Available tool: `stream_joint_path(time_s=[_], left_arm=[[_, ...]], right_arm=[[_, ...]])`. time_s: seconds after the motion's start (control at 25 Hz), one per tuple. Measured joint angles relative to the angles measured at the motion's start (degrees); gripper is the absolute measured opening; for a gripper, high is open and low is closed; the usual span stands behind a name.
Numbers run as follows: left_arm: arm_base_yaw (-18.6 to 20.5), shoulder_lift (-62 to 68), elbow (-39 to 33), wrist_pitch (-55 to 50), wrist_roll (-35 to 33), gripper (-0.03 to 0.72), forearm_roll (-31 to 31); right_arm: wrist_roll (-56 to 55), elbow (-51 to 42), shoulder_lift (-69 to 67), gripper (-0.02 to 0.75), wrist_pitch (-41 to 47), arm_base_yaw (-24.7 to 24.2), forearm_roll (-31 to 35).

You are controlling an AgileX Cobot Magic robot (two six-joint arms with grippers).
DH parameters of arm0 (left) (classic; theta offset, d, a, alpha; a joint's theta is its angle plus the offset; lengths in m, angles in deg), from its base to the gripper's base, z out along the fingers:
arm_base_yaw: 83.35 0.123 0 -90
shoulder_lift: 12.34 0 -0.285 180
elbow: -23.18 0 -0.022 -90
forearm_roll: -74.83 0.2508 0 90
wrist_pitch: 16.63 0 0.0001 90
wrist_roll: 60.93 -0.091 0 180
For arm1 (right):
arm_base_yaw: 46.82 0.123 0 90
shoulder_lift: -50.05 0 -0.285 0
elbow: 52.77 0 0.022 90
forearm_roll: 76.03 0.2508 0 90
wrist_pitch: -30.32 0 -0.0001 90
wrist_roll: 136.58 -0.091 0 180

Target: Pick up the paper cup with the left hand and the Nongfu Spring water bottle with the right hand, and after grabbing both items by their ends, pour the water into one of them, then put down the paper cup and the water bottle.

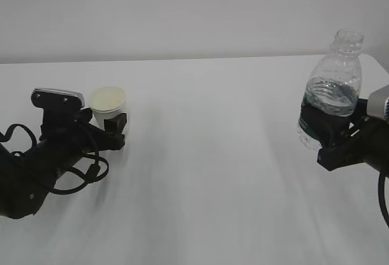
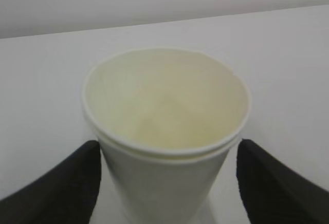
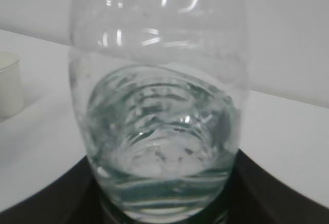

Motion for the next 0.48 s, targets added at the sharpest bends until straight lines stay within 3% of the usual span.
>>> stream_joint_path(time_s=[0.48], left_arm=[[0.0, 2.9, 3.3, 0.0, 0.0, 0.592, -0.8]], right_arm=[[0.1, 0.0, 0.0, 0.427, 0.0, 0.0, 1.0]])
